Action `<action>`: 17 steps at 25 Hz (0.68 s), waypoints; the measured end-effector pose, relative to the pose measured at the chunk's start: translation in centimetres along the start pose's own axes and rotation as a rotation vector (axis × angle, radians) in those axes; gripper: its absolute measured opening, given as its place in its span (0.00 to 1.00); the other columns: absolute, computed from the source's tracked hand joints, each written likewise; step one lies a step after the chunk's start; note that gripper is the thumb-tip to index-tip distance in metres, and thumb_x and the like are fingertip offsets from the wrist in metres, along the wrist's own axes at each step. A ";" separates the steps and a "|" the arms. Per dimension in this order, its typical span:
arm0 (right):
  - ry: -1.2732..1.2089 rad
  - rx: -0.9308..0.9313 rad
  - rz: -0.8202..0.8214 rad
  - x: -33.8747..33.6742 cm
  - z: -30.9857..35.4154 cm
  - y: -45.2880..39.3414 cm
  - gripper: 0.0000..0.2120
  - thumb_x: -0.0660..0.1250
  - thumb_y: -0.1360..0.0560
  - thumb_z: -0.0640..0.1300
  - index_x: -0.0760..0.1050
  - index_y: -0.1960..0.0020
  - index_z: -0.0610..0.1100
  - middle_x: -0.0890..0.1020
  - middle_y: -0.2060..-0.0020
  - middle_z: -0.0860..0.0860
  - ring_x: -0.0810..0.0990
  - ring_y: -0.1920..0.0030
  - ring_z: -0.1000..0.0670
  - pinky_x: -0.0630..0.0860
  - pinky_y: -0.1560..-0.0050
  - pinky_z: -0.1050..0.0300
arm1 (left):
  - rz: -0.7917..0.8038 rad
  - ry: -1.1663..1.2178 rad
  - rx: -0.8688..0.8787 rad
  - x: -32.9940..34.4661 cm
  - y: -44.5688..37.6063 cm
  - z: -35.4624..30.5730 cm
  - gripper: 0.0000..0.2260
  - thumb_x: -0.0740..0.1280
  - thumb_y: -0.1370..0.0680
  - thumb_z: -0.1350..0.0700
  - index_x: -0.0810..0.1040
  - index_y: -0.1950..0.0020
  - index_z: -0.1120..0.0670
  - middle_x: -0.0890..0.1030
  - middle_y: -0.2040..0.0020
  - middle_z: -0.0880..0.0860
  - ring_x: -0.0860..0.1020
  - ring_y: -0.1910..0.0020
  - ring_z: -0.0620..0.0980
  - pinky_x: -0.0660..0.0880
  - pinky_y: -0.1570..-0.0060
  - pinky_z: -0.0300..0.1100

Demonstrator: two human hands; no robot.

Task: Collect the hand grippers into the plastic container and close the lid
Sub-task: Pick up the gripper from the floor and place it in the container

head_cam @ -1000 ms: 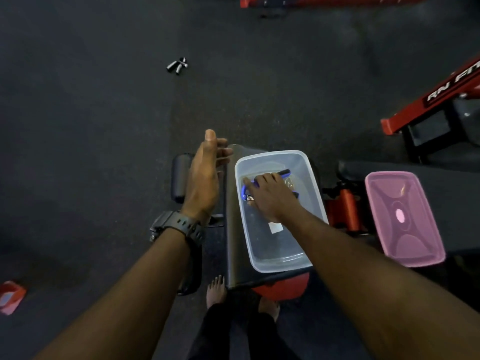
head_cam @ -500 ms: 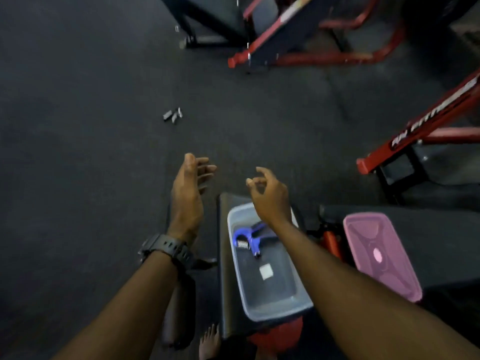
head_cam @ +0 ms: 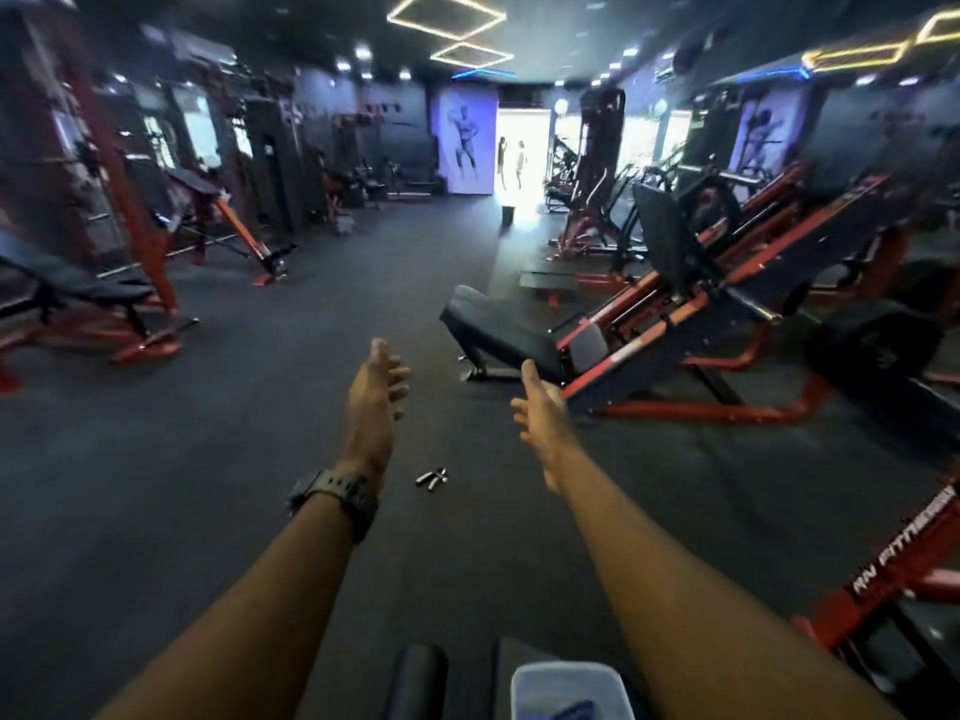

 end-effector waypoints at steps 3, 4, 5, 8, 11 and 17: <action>0.057 -0.050 0.002 0.3 0.8 1.1 0.29 0.55 0.19 0.61 0.74 0.36 0.38 0.81 0.49 0.38 0.74 0.52 0.46 0.74 0.43 0.44 | -0.023 -0.005 0.038 -1.4 0.7 -2.0 0.26 0.50 0.17 0.37 0.76 0.38 0.54 0.80 0.40 0.55 0.77 0.42 0.55 0.72 0.41 0.52; 0.079 -0.052 0.008 0.5 0.5 1.5 0.29 0.55 0.19 0.62 0.74 0.36 0.37 0.81 0.50 0.37 0.74 0.53 0.46 0.74 0.46 0.44 | -0.019 -0.014 0.048 -1.9 0.9 -2.2 0.27 0.50 0.17 0.36 0.76 0.37 0.54 0.80 0.39 0.55 0.77 0.42 0.55 0.72 0.40 0.52; 0.095 -0.051 0.012 0.6 0.3 1.9 0.29 0.54 0.19 0.62 0.74 0.36 0.37 0.80 0.53 0.39 0.73 0.54 0.46 0.73 0.49 0.46 | -0.023 -0.024 0.046 -2.3 1.2 -2.4 0.28 0.50 0.17 0.35 0.76 0.37 0.54 0.80 0.38 0.55 0.78 0.41 0.55 0.72 0.40 0.52; 0.156 -0.003 0.038 0.9 -1.2 3.1 0.32 0.53 0.19 0.63 0.74 0.38 0.35 0.79 0.52 0.41 0.77 0.50 0.42 0.73 0.44 0.47 | -0.024 -0.063 0.024 -3.2 2.5 -2.0 0.30 0.50 0.19 0.33 0.76 0.35 0.54 0.81 0.38 0.54 0.79 0.41 0.53 0.72 0.40 0.53; 0.196 0.092 0.093 0.9 -4.5 5.1 0.33 0.51 0.20 0.66 0.74 0.37 0.37 0.80 0.43 0.40 0.77 0.39 0.39 0.71 0.33 0.41 | -0.039 -0.089 -0.028 -4.0 5.1 -0.4 0.30 0.50 0.19 0.32 0.77 0.36 0.53 0.81 0.39 0.53 0.79 0.40 0.53 0.73 0.39 0.53; 0.249 0.176 0.117 1.3 -9.4 8.6 0.34 0.50 0.21 0.67 0.75 0.36 0.40 0.80 0.39 0.40 0.77 0.40 0.41 0.70 0.32 0.39 | -0.045 -0.128 -0.143 -6.9 10.2 3.7 0.29 0.51 0.20 0.30 0.76 0.36 0.50 0.81 0.39 0.52 0.79 0.39 0.52 0.74 0.36 0.55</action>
Point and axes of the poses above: each hand's wrist, its own y-axis away from the middle knuckle, its own x-axis out of the palm, z = x × y, the point moved 3 cm from there along -y, towards the middle knuckle
